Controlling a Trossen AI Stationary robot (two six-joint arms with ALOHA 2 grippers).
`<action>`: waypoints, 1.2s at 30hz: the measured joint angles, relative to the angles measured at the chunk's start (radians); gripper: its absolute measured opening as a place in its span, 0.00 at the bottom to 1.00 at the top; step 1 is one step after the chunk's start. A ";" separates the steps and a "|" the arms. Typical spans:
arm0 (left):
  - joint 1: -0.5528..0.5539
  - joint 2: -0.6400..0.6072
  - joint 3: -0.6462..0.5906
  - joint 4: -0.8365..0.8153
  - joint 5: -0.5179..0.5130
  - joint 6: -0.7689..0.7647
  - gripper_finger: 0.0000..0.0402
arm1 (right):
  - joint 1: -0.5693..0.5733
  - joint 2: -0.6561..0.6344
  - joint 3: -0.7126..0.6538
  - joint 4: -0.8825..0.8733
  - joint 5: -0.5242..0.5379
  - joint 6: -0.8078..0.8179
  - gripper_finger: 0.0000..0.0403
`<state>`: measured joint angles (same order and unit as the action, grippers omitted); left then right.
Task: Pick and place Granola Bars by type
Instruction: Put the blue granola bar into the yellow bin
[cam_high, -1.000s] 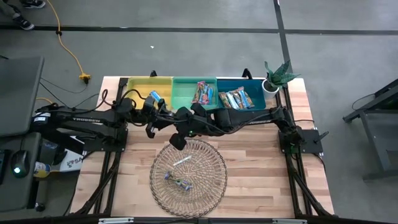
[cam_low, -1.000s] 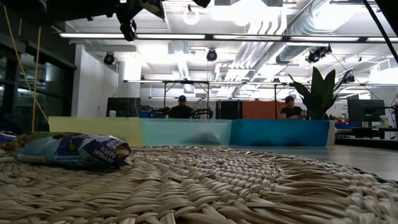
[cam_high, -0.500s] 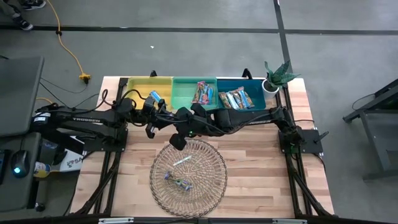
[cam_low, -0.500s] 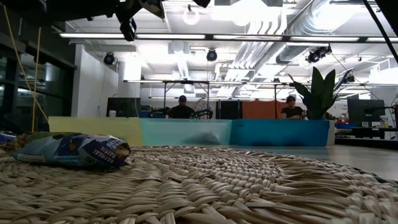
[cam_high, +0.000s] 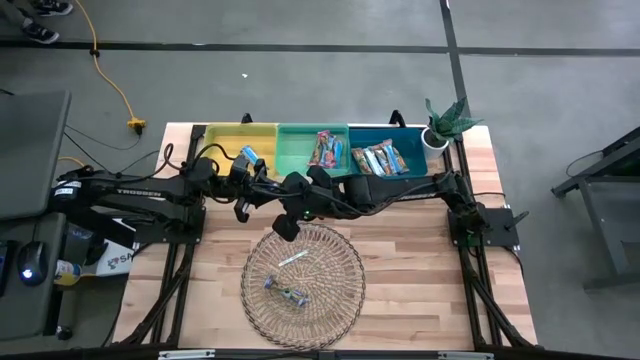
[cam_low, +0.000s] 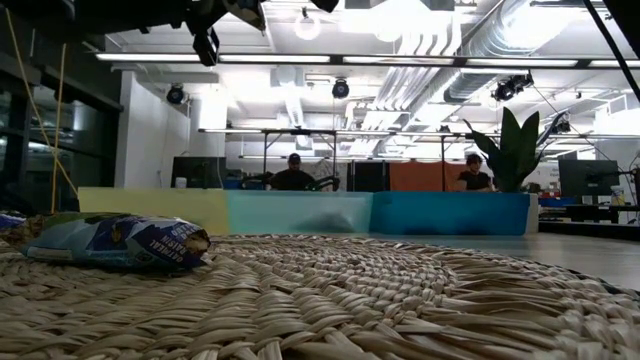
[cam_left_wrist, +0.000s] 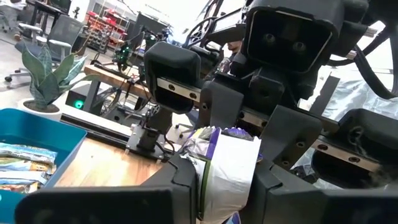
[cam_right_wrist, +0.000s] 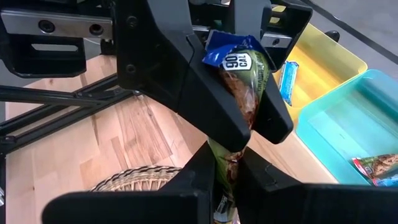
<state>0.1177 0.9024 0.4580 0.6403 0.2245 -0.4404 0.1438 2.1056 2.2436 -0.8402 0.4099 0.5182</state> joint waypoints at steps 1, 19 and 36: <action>0.000 0.000 0.000 0.000 0.000 0.000 0.15 | 0.000 0.000 0.000 0.000 0.000 0.000 0.06; 0.000 0.000 0.000 -0.002 0.000 0.002 0.15 | 0.000 0.000 0.000 0.001 -0.026 -0.003 0.33; 0.001 -0.002 -0.001 -0.016 -0.058 0.077 0.15 | 0.012 0.000 0.000 -0.181 -0.083 0.120 0.54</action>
<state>0.1188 0.9006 0.4573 0.6243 0.1666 -0.3639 0.1557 2.1056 2.2436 -1.0211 0.3267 0.6378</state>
